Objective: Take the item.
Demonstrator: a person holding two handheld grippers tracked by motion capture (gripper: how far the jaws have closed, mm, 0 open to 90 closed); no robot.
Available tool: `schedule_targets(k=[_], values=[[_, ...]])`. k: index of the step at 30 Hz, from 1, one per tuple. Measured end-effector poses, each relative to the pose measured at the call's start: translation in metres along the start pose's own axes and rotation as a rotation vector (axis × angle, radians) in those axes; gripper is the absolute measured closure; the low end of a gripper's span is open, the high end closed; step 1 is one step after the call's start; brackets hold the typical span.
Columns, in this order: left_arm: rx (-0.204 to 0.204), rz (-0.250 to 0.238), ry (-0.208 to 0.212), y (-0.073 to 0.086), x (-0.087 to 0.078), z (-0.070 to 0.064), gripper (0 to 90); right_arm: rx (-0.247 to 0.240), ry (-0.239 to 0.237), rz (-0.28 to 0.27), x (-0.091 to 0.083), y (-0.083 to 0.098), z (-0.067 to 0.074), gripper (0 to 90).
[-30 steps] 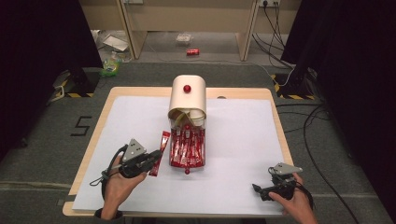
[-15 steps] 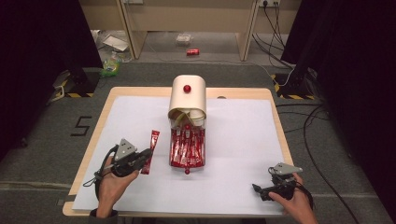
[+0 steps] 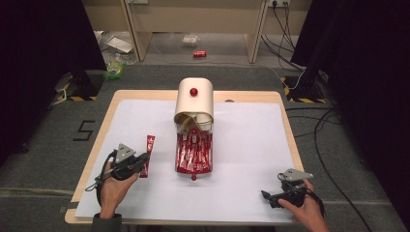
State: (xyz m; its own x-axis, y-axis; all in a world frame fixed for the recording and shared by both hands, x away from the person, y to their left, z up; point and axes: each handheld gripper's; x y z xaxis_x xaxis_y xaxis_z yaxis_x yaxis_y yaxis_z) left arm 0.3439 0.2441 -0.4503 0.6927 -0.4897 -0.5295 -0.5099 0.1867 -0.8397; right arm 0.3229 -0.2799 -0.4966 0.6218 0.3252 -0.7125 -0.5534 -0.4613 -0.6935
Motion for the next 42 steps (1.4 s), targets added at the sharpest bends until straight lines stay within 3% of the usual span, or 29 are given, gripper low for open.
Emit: schedule_targets(k=[28,42], values=[[-0.014,0.054,-0.025,0.017,0.018,0.016,86.9,0.000,0.000,0.000,0.000,0.000,0.000,0.3],[-0.019,0.097,-0.022,0.025,0.028,0.016,86.7,0.000,0.000,0.000,0.000,0.000,0.000,0.3]])
Point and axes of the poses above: each handheld gripper's, and its own axes: x roughly forward along the jaws, y roughly out of its underside, z roughly to its left, and after that the axes turned 8 degrees about y, right-handed
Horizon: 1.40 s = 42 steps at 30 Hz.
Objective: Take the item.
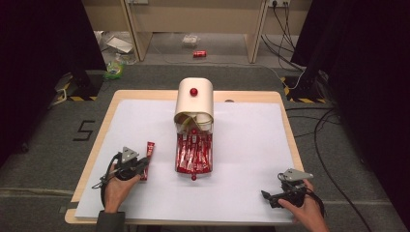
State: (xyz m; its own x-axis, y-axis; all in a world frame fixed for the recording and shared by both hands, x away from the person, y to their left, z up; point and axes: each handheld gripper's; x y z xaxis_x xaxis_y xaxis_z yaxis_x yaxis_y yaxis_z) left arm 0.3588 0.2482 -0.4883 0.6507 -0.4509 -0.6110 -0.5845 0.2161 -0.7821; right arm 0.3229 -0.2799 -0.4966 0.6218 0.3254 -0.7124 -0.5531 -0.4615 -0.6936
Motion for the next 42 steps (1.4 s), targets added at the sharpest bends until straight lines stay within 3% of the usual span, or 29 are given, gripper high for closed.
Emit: schedule_targets(k=[8,10,15,20,23,28,32,42], values=[[-0.017,0.021,0.006,0.001,0.001,0.001,82.1,0.001,0.000,0.000,0.000,0.000,0.000,0.3],[0.006,0.039,0.007,0.001,0.003,0.000,70.9,0.000,0.000,0.000,0.000,0.000,0.000,0.3],[0.054,0.024,-0.002,-0.003,0.001,-0.006,46.5,0.001,0.000,0.000,0.000,0.000,0.000,0.3],[0.116,-0.044,0.047,-0.011,-0.004,-0.014,28.1,0.001,0.000,0.000,0.000,0.000,0.000,0.3],[0.143,-0.045,0.078,-0.012,-0.004,-0.019,16.9,0.001,0.000,0.001,0.000,0.000,0.000,0.3],[0.185,-0.062,0.116,-0.013,-0.005,-0.025,15.4,0.000,0.000,0.000,0.000,0.000,0.000,0.3],[0.262,-0.094,0.146,-0.013,-0.008,-0.034,14.8,0.001,0.000,0.001,0.000,0.000,0.000,0.3],[0.326,-0.119,0.201,-0.012,-0.013,-0.051,14.8,0.001,0.000,0.000,0.000,0.000,0.000,0.3]])
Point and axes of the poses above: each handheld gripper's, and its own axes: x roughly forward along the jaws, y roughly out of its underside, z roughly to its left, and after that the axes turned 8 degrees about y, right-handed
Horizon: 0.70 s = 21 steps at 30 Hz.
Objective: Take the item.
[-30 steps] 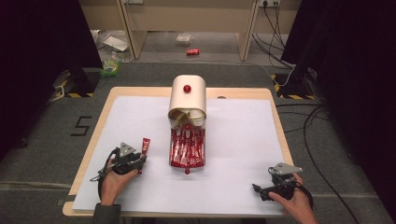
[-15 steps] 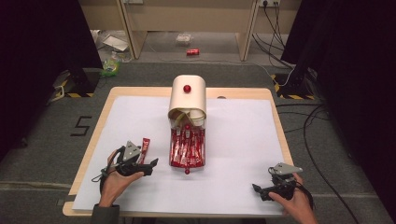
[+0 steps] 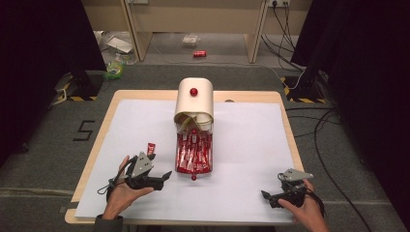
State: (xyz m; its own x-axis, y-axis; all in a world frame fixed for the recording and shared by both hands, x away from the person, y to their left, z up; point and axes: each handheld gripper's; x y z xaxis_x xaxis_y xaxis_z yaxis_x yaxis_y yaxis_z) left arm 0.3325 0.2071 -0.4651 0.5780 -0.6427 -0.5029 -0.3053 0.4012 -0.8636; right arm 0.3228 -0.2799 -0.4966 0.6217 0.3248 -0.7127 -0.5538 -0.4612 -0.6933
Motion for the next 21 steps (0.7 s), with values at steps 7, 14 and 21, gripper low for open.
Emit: schedule_targets(k=[7,14,21], values=[[0.011,0.009,0.030,0.005,0.008,-0.008,14.8,0.000,0.000,0.000,0.000,0.000,0.000,0.3],[0.018,0.022,0.030,0.006,0.014,-0.010,14.8,0.000,0.000,0.000,0.000,0.000,0.000,0.3],[0.012,0.029,0.029,0.007,0.018,-0.012,14.8,0.000,0.000,0.000,0.000,0.000,0.000,0.3]])
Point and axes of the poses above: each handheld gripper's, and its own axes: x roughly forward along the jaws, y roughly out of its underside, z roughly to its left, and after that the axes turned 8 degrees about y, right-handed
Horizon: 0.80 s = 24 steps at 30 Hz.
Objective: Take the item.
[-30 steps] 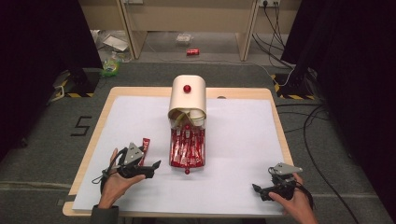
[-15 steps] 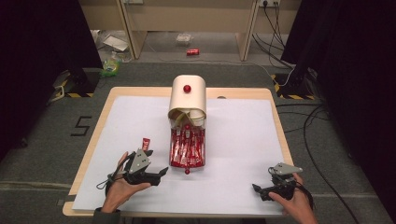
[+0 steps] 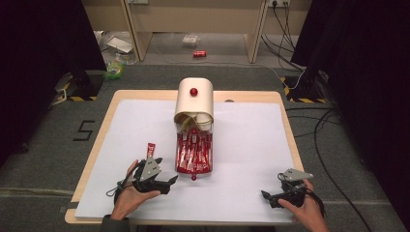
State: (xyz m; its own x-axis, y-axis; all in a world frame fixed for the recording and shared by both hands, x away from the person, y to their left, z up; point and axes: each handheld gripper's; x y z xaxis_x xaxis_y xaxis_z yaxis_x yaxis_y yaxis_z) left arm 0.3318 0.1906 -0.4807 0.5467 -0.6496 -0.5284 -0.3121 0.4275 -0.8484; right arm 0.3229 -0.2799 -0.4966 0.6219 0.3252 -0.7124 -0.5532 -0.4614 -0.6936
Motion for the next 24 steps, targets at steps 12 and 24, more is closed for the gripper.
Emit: schedule_targets(k=[12,24], values=[[-0.021,0.018,0.001,-0.0009,0.0055,-0.0024,15.0,0.000,0.000,0.000,0.0000,0.0000,0.0000,0.3],[-0.020,0.019,-0.001,-0.0027,0.0087,-0.0041,15.0,0.002,0.000,0.001,-0.0002,0.0001,0.0001,0.3]])
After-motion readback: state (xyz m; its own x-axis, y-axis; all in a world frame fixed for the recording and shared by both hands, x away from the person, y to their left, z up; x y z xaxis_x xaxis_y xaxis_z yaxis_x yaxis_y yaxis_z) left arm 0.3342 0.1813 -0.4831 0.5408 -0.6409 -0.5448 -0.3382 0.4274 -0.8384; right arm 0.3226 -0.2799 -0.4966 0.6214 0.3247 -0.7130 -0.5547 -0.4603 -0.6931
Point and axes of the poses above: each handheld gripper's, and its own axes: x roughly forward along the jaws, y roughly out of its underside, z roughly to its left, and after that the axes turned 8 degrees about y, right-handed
